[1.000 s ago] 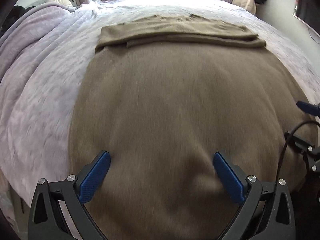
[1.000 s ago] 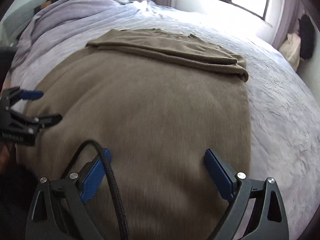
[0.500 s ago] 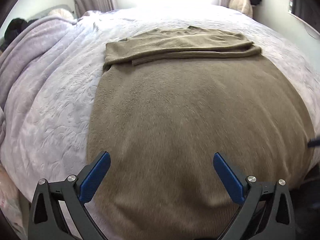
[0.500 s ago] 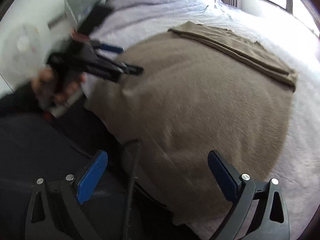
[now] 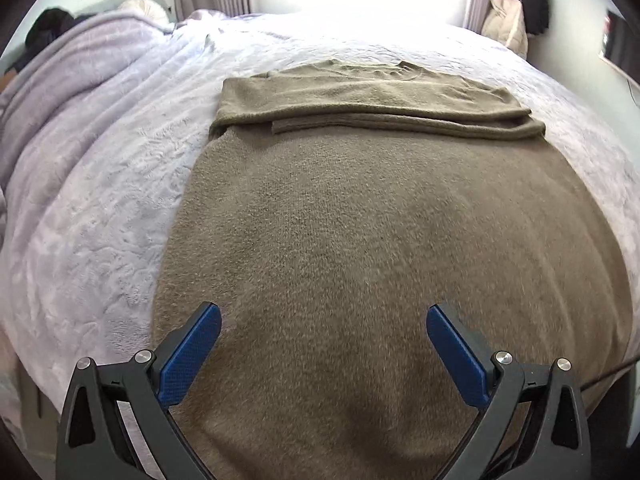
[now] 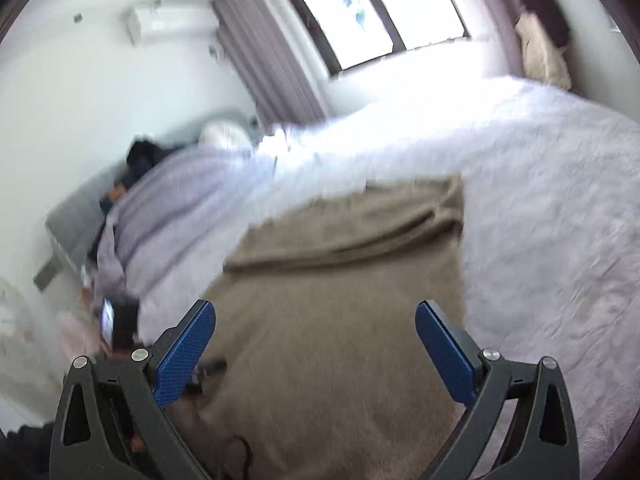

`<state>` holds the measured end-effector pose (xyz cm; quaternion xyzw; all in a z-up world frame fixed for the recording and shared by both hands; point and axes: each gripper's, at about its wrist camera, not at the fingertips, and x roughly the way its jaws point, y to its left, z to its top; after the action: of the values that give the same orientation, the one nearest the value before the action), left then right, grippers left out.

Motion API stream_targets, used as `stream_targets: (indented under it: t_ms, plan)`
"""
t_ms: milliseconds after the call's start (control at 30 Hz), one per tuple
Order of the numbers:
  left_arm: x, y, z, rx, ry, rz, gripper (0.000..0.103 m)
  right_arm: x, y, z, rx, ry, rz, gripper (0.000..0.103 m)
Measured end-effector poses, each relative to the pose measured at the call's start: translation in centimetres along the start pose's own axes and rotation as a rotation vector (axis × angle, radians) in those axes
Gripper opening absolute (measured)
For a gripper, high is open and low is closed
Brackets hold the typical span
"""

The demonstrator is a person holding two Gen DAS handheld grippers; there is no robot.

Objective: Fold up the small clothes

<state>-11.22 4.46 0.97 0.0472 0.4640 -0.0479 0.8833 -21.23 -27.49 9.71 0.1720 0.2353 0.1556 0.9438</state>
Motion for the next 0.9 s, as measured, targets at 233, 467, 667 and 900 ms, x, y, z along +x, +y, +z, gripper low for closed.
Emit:
stream_targets:
  t_ms: [233, 467, 667, 900]
  plan:
    - [-2.5, -1.0, 1.2, 0.041, -0.08, -0.036, 0.103, -2.5, 2.1, 4.5, 0.044, 0.004, 0.217, 0.101]
    - [-2.3, -0.2, 0.7, 0.046, -0.074, -0.015, 0.103, 0.0, 3.1, 1.8, -0.102, 0.05, 0.024, 0.082]
    - [-3.0, 1.1, 2.3, -0.107, -0.063, -0.163, 0.103, -5.6, 3.4, 5.1, 0.001, -0.239, 0.314, 0.084]
    - [-2.4, -3.9, 6.4, -0.281, -0.034, -0.366, 0.103, -2.9, 5.7, 5.3, 0.077, -0.164, 0.442, 0.085]
